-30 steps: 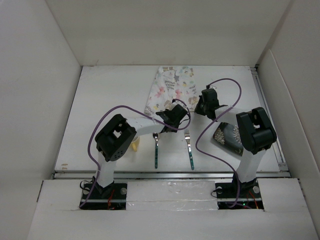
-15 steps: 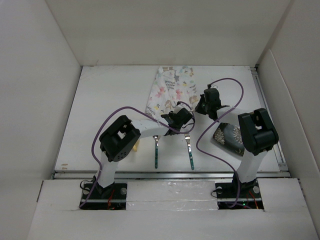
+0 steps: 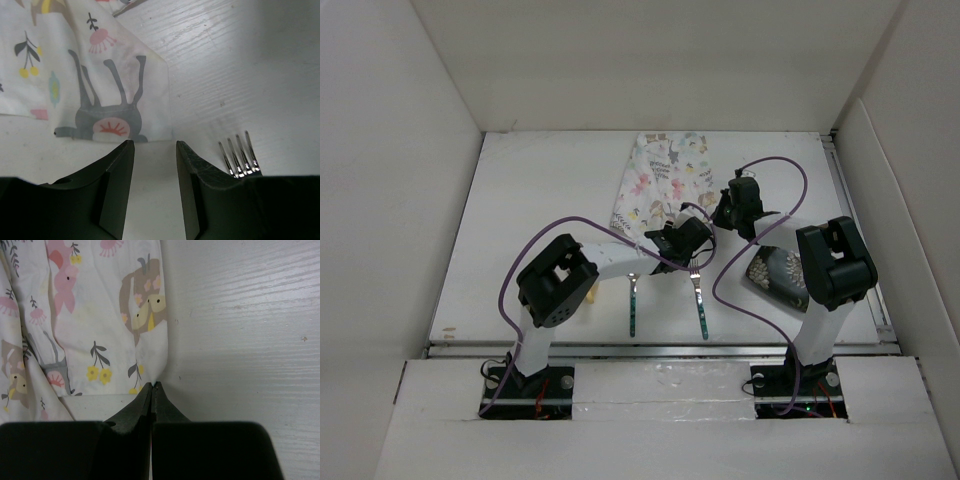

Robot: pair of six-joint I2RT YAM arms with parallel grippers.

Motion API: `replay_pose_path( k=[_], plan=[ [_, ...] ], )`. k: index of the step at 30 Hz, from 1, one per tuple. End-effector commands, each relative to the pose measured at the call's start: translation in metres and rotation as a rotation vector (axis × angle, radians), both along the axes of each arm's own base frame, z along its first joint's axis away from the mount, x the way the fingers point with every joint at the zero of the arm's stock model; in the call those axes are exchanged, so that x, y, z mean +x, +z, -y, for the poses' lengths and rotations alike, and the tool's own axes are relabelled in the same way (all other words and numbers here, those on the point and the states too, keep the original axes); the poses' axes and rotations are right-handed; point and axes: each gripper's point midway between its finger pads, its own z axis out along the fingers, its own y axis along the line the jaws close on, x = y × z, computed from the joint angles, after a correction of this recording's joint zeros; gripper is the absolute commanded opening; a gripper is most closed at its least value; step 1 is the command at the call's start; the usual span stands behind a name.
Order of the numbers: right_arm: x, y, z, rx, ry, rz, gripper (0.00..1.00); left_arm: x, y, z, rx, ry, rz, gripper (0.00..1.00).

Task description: Set the dinner table for one person

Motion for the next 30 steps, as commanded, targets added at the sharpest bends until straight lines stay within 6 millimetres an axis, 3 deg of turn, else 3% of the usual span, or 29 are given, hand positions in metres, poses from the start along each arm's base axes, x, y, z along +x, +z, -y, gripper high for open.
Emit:
replay_pose_path(
  k=[1, 10, 13, 15, 17, 20, 21, 23, 24, 25, 26, 27, 30],
  plan=[
    [0.009, 0.024, 0.0, 0.019, 0.01, 0.088, 0.0, 0.015, -0.019, -0.004, 0.016, 0.023, -0.025, 0.36],
    [0.01, 0.028, 0.001, 0.035, 0.012, 0.103, 0.0, 0.013, -0.039, -0.003, 0.018, 0.002, -0.061, 0.33],
    [0.009, 0.031, 0.0, 0.041, 0.014, 0.112, 0.0, 0.015, -0.046, -0.006, 0.038, 0.01, -0.058, 0.18],
    [0.009, 0.038, 0.001, 0.044, 0.012, 0.127, 0.0, 0.019, -0.044, -0.01, 0.036, 0.021, -0.051, 0.0],
    [0.008, 0.042, 0.006, 0.043, 0.002, 0.136, 0.0, 0.024, -0.034, -0.014, 0.028, 0.044, -0.028, 0.0],
    [0.008, 0.058, 0.005, 0.055, 0.006, 0.169, 0.0, 0.041, 0.013, -0.02, -0.072, 0.084, 0.027, 0.0],
    [0.007, 0.062, 0.005, 0.056, 0.007, 0.172, 0.0, 0.047, 0.05, -0.022, -0.152, 0.097, 0.069, 0.0],
    [0.009, 0.083, 0.01, 0.062, -0.003, 0.213, 0.0, 0.057, 0.091, -0.027, -0.291, 0.095, 0.093, 0.0],
    [0.009, 0.091, 0.01, 0.065, -0.003, 0.223, 0.0, 0.073, 0.138, -0.05, -0.406, 0.15, 0.155, 0.0],
    [0.009, 0.101, 0.01, 0.068, -0.002, 0.24, 0.0, 0.078, 0.168, -0.053, -0.515, 0.128, 0.181, 0.0],
    [0.009, 0.125, 0.011, 0.073, -0.001, 0.287, 0.0, 0.082, 0.183, -0.068, -0.57, 0.145, 0.193, 0.0],
    [0.007, 0.137, 0.011, 0.073, 0.004, 0.308, 0.0, 0.098, 0.23, -0.104, -0.688, 0.21, 0.283, 0.0],
    [-0.002, 0.186, 0.018, 0.061, -0.002, 0.382, 0.0, 0.101, 0.297, -0.148, -0.857, 0.22, 0.396, 0.0]
  ],
)
